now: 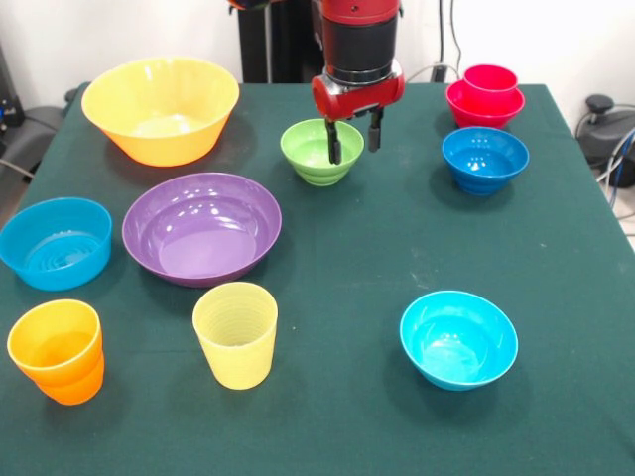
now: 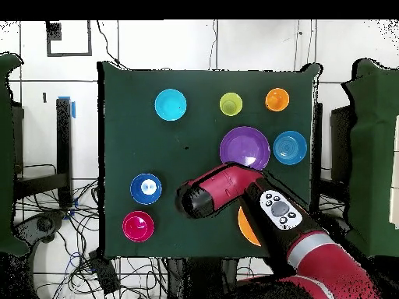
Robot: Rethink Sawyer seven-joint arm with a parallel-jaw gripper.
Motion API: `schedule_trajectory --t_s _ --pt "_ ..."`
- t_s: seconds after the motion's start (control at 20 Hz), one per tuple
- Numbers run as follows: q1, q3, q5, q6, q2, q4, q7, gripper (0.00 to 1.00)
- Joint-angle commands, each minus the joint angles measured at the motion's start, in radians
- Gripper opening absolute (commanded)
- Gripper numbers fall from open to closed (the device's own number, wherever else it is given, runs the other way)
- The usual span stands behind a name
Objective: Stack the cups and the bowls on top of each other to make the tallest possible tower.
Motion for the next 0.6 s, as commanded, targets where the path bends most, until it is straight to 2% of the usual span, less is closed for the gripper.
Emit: schedule_trajectory --t_s 0.05,0.6 --pt "-0.006 0.004 -0.028 0.087 -0.013 0.005 -0.145 1.00" --pt "0.000 -0.029 -0.041 0.081 -0.043 0.059 -0.119 1.00"
